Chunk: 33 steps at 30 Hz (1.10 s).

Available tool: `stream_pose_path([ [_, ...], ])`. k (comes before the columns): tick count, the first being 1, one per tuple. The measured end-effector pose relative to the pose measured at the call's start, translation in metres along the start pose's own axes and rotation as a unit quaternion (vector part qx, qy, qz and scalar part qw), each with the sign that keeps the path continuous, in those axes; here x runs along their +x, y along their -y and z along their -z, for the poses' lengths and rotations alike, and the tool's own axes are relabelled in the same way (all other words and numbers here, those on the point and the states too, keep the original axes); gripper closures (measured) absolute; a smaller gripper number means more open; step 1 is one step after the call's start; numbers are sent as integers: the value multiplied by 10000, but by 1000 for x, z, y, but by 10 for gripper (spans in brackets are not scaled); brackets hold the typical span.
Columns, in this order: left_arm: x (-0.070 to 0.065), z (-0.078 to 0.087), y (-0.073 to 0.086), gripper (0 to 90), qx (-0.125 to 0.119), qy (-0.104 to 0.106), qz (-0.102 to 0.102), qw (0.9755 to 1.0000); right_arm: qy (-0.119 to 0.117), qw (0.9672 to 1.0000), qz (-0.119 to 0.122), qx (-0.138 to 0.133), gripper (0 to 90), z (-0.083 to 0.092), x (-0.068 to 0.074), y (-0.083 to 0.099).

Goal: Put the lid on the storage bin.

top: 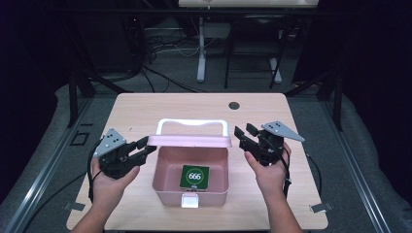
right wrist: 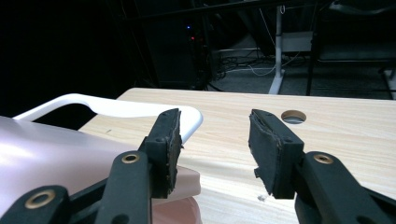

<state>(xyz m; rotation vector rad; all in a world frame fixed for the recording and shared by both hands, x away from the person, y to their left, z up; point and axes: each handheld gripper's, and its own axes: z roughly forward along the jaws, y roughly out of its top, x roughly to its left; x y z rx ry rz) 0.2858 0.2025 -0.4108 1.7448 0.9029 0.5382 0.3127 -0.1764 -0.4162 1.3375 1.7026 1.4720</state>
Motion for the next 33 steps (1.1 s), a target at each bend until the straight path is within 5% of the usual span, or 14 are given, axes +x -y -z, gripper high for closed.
stream_pose_path([
  [33,-7,21,14,594,-42,89,-30,9999,-130,9997,149,126,512,-2,8,3],
])
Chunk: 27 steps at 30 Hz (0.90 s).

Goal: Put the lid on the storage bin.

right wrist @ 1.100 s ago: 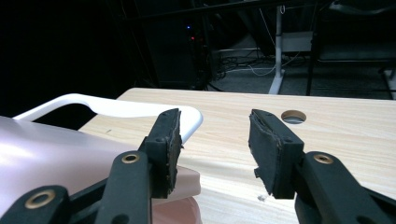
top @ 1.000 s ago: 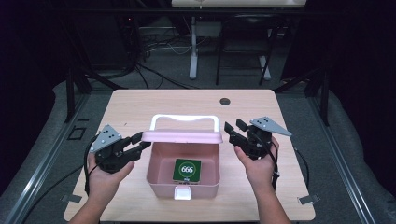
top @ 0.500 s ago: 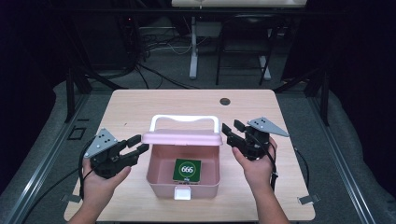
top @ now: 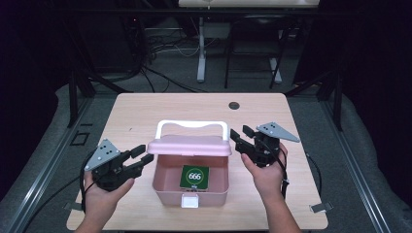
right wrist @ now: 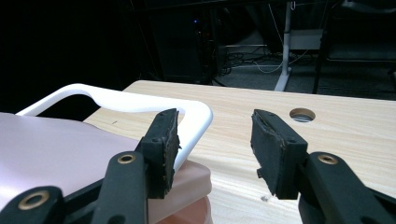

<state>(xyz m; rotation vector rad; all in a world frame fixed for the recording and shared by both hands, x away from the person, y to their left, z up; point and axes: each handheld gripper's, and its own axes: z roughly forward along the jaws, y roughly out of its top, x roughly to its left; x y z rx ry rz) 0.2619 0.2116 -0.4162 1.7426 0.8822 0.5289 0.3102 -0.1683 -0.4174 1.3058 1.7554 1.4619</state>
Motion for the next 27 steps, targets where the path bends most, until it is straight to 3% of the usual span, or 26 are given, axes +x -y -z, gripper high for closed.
stream_pose_path([
  [10,-2,3,9,594,25,79,75,9999,5,10000,1,26,512,0,-1,0],
  [27,-6,7,23,605,44,124,30,9999,-14,10000,3,74,507,-2,0,1],
])
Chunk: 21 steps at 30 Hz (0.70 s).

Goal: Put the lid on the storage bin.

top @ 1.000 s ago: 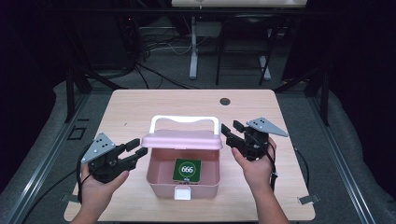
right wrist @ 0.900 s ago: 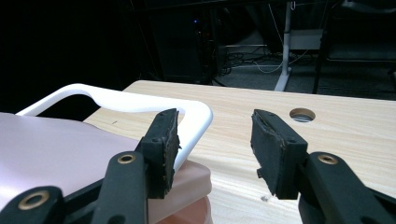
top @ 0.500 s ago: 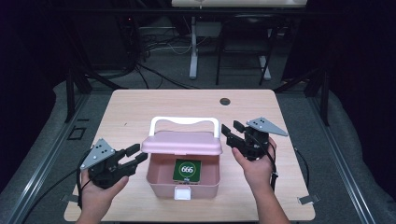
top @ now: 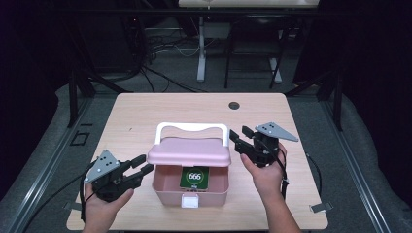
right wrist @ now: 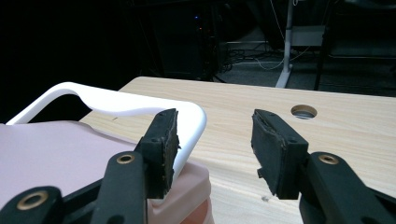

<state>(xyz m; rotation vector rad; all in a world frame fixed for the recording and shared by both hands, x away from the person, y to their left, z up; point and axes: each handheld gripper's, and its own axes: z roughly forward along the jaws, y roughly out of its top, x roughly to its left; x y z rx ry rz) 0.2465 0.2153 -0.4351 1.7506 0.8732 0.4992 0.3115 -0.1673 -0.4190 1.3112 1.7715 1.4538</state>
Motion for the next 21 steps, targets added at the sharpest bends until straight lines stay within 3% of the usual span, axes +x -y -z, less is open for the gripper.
stream_pose_path([
  [10,-3,2,9,609,81,0,-105,9999,-6,10000,-43,-34,505,-1,-2,2],
  [21,-4,4,20,612,50,48,-64,10000,18,10000,-45,33,505,-3,-3,4],
])
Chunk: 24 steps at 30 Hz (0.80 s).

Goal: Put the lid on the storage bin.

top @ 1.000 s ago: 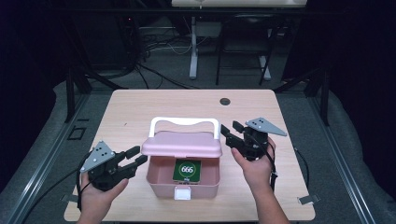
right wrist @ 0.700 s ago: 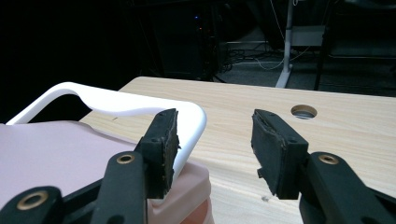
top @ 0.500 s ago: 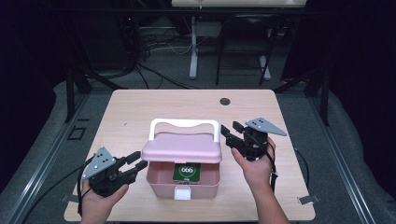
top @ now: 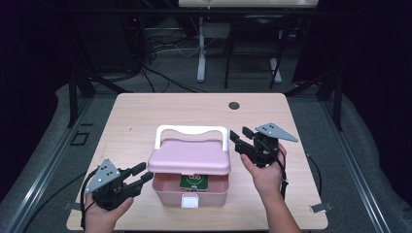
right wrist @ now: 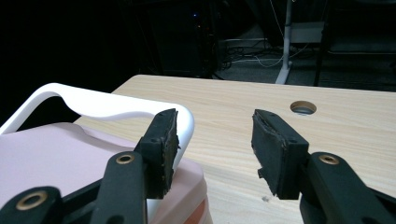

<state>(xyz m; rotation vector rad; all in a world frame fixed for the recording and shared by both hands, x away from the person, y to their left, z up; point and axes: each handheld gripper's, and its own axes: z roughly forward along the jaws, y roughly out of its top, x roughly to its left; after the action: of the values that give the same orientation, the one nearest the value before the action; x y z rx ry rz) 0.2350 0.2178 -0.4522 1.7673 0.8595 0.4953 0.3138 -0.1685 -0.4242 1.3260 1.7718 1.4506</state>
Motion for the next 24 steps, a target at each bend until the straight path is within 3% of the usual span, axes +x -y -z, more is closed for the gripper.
stream_pose_path([
  [24,0,5,21,641,203,1,60,9998,21,10000,-39,89,505,-5,-2,4],
])
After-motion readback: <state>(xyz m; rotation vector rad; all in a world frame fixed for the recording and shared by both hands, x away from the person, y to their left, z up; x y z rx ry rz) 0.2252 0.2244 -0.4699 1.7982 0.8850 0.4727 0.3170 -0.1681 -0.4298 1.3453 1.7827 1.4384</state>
